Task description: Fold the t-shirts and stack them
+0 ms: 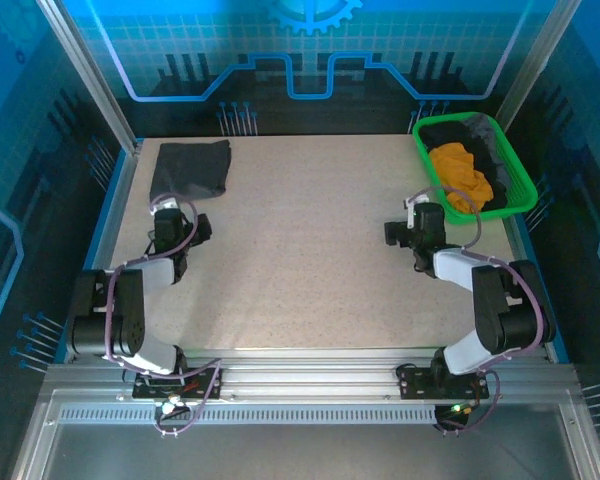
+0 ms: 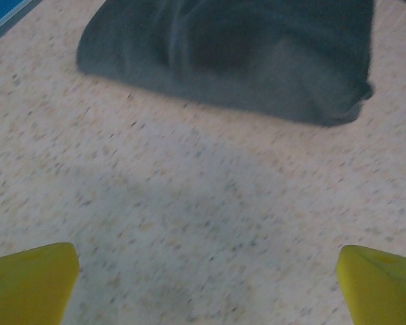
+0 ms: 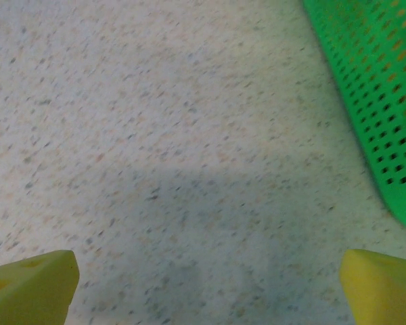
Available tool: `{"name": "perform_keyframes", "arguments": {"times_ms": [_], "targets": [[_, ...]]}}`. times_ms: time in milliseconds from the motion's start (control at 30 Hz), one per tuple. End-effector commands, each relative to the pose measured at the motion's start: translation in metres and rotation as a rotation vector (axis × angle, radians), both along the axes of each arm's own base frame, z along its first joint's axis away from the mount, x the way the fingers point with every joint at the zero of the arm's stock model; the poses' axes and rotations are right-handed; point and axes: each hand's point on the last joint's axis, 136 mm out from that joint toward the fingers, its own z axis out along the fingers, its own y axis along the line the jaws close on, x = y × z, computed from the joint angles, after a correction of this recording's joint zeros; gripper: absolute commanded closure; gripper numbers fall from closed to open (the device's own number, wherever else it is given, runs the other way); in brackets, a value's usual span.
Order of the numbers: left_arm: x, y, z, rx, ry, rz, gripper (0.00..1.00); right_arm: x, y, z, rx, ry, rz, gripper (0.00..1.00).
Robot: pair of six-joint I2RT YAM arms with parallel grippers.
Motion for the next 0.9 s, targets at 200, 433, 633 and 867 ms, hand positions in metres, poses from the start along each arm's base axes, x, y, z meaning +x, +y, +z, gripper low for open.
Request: {"name": "perform_keyframes", "arguments": {"times_ms": [200,433,633,867], "targets": [[-0.038,-0.029,0.032,0.096,-0.416,-0.134,0.01,-0.009,0.003,0.023,0.05,-0.291,0.065,0.0],[-0.001,-0.044,0.015,0.139,-0.221,-0.194,0.01,-0.008,0.001,0.02,0.049,-0.261,0.053,0.0],[-0.001,-0.044,0.015,0.14,-0.227,-0.193,0.01,-0.008,0.004,0.02,0.032,-0.261,0.055,0.0],[0.0,-0.044,0.015,0.14,-0.225,-0.193,0.01,-0.008,0.004,0.02,0.033,-0.262,0.056,0.0]]}}
